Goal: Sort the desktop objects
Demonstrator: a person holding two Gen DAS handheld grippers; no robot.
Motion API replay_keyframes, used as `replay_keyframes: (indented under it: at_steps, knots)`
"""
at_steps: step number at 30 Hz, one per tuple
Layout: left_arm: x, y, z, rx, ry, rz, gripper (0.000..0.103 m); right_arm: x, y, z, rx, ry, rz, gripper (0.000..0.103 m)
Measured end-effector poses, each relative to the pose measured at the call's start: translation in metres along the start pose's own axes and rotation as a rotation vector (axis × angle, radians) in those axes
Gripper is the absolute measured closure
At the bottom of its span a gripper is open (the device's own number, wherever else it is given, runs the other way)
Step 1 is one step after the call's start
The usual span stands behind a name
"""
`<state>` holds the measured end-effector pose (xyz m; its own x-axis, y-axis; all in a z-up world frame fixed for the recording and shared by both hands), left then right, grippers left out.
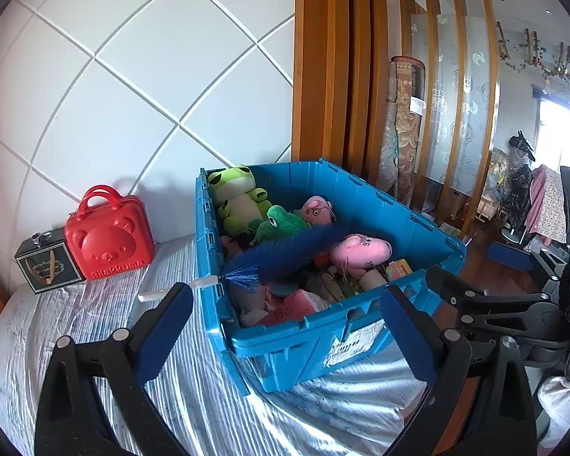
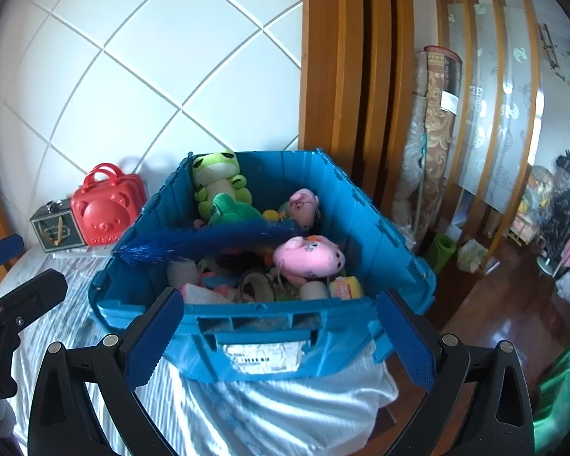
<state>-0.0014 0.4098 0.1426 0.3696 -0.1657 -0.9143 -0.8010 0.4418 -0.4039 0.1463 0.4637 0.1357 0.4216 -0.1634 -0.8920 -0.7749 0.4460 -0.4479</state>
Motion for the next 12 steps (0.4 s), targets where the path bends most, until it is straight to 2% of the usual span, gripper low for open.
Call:
replay_keyframes:
  at_steps: [12]
  knots:
    - [0.010,-0.013,-0.006,0.031,0.003,0.003,0.003,0.015,-0.012,-0.002,0.030,0.025,-0.020,0.000]
Point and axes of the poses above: each gripper's, at about its wrist camera, not at the fingertips, and y roughly the way its jaws point, z to its right, x to its underside, the point moved 4 cm from there along y, roughly the way its jaws point, and after that the axes turned 5 degrees about z, right-handed, at the moved point
